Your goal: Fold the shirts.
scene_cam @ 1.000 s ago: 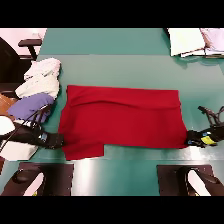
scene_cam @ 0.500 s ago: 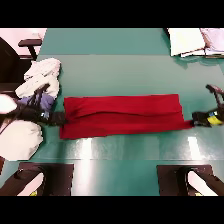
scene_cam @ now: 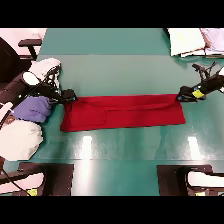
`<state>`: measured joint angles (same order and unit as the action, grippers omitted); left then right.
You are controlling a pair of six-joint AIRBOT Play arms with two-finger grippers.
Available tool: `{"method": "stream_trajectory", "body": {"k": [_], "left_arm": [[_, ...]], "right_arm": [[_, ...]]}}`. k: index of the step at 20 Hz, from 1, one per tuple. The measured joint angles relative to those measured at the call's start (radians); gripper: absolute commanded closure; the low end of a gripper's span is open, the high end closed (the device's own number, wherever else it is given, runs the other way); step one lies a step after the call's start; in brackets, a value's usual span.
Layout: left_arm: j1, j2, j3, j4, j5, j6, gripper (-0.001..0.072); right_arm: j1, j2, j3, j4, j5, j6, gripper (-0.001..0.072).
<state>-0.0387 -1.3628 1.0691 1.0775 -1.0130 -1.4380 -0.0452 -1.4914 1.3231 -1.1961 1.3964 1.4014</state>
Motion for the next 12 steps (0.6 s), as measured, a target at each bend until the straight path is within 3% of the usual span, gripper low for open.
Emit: {"method": "stream_trajectory", "body": {"k": [2, 3, 4, 6, 8, 12], "left_arm": [[0.0, -0.016, 0.034, 0.0, -0.008, 0.002, 0.0228], [0.0, -0.021, 0.056, -0.001, -0.024, 0.003, 0.0346], [0.0, -0.024, 0.076, -0.002, -0.044, 0.003, 0.0673], [-0.002, -0.024, 0.103, -0.008, -0.071, 0.005, 0.0683], [-0.015, -0.023, 0.117, -0.022, -0.085, 0.006, 0.0684], [-0.101, -0.03, 0.129, -0.051, -0.051, -0.019, 0.0685]], "right_arm": [[-0.024, -0.03, 0.029, 0.055, -0.002, -0.039, 0.0241], [-0.045, -0.034, 0.032, 0.076, 0.003, -0.06, 0.0241], [-0.071, -0.032, 0.024, 0.09, 0.007, -0.081, 0.0242], [-0.139, -0.016, -0.021, 0.106, 0.014, -0.12, 0.0238], [-0.219, -0.01, -0.079, 0.116, 0.015, -0.155, 0.0127], [-0.336, -0.058, -0.17, 0.165, 0.018, -0.212, 0.0128]]}}
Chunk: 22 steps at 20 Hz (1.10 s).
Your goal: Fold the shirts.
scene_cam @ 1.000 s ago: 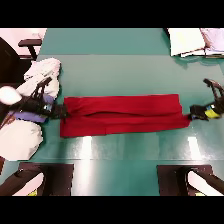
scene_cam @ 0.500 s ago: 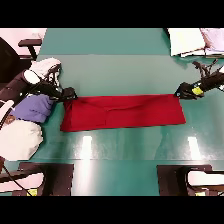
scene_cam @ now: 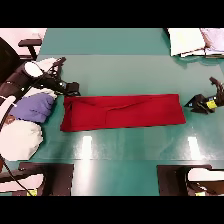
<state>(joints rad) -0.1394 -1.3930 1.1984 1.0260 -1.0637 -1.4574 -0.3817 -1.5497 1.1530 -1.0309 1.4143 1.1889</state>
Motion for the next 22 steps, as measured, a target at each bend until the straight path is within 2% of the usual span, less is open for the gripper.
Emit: {"method": "stream_trajectory", "body": {"k": [2, 3, 4, 5, 6, 7, 13, 22], "left_arm": [[-0.061, -0.017, 0.004, -0.008, 0.043, -0.029, 0.0685], [-0.095, -0.032, 0.01, -0.011, 0.063, -0.042, 0.0685], [-0.125, -0.05, 0.018, -0.012, 0.08, -0.051, 0.0684], [-0.157, -0.072, 0.03, -0.014, 0.093, -0.06, 0.0685], [-0.186, -0.094, 0.044, -0.014, 0.101, -0.065, 0.0685], [-0.215, -0.12, 0.061, -0.015, 0.112, -0.07, 0.0684], [-0.349, -0.271, 0.183, -0.033, 0.136, -0.085, 0.0685], [-0.446, -0.42, 0.316, -0.073, 0.144, -0.087, 0.0685]], "right_arm": [[-0.013, -0.039, -0.024, 0.062, 0.003, -0.024, 0.0135], [-0.008, -0.056, -0.03, 0.097, 0.005, -0.034, 0.0166], [0.005, -0.074, -0.036, 0.125, 0.006, -0.042, 0.0258], [0.021, -0.086, -0.039, 0.137, -0.003, -0.048, 0.0392], [0.043, -0.096, -0.043, 0.145, -0.02, -0.056, 0.0576], [0.065, -0.102, -0.045, 0.146, -0.037, -0.067, 0.0693], [0.164, 0.014, -0.032, 0.164, -0.076, -0.098, 0.0694], [0.415, 0.254, 0.267, 0.175, -0.024, 0.08, 0.0694]]}}
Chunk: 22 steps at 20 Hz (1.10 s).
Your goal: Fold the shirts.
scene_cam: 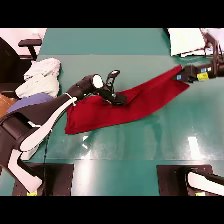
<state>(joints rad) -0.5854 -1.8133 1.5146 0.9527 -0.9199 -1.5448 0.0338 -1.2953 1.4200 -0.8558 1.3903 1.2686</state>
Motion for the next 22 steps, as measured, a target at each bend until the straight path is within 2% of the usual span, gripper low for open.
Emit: {"method": "stream_trajectory", "body": {"k": [5, 10, 13, 17, 18, 20, 21, 22], "left_arm": [[-0.014, -0.014, 0.012, -0.012, 0.004, 0.002, 0.0684], [-0.003, -0.006, 0.019, -0.011, 0.019, 0.008, 0.0685], [0.082, 0.071, 0.026, 0.034, 0.01, 0.004, 0.0684], [0.297, 0.272, 0.029, 0.121, -0.037, 0.002, 0.0684], [0.358, 0.33, 0.029, 0.145, -0.049, 0.002, 0.0683], [0.463, 0.432, 0.029, 0.183, -0.068, 0.005, 0.0683], [0.508, 0.475, 0.029, 0.199, -0.076, 0.006, 0.0684], [0.552, 0.515, 0.029, 0.213, -0.084, 0.007, 0.0684]], "right_arm": [[0.174, 0.026, 0.132, 0.001, -0.009, 0.073, 0.0694], [0.319, 0.03, 0.167, 0.002, -0.066, 0.102, 0.0694], [0.401, 0.023, 0.174, 0.034, -0.117, 0.107, 0.0694], [0.564, -0.058, 0.178, 0.157, -0.241, 0.064, 0.0678], [0.618, -0.093, 0.185, 0.188, -0.281, 0.049, 0.0538], [0.728, -0.186, 0.228, 0.228, -0.346, 0.011, 0.0086], [0.779, -0.237, 0.261, 0.241, -0.364, -0.013, 0.0028], [0.819, -0.283, 0.295, 0.249, -0.375, -0.032, 0.0046]]}}
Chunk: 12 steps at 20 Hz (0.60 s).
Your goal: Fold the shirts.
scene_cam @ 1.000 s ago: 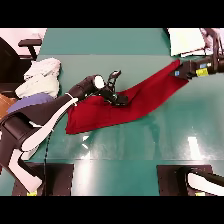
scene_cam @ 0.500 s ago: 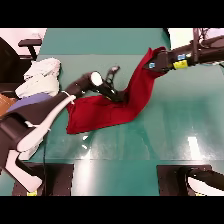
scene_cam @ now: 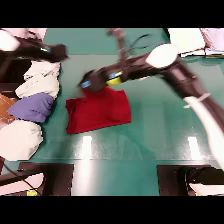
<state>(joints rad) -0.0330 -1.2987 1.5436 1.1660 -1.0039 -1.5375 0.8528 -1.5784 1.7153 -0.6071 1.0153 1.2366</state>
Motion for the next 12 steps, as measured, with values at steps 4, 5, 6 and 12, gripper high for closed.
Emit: {"method": "stream_trajectory", "body": {"k": [4, 5, 6, 12], "left_arm": [[0.105, 0.089, 0.0, 0.028, -0.053, 0.013, 0.0683], [0.117, 0.099, 0.0, 0.032, -0.068, 0.019, 0.0684], [0.126, 0.106, 0.0, 0.034, -0.082, 0.027, 0.0683], [0.146, 0.122, 0.0, 0.038, -0.127, 0.047, 0.0683]], "right_arm": [[0.04, -0.121, 0.1, -0.029, 0.065, -0.011, 0.0103], [0.023, -0.126, 0.096, -0.058, 0.099, 0.002, 0.0103], [-0.004, -0.122, 0.076, -0.087, 0.122, 0.015, 0.0103], [-0.289, 0.03, -0.285, -0.299, 0.182, 0.133, 0.01]]}}
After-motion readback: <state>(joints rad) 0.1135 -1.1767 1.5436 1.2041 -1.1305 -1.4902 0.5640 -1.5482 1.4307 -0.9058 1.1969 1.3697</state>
